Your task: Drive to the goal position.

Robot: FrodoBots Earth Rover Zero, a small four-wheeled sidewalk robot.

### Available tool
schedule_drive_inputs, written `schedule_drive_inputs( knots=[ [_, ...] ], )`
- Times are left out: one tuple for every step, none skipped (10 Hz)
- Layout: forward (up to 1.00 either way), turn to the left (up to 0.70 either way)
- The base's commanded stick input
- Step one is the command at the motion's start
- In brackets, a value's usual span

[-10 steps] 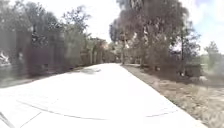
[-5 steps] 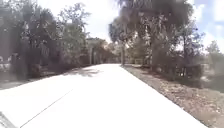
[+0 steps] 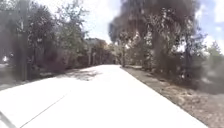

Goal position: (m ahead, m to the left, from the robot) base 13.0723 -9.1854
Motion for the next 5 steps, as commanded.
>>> schedule_drive_inputs(
  knots=[
    [0.85,0.00],
    [0.85,0.00],
    [0.85,0.00],
    [0.85,0.00],
    [0.85,0.00]
  ],
)
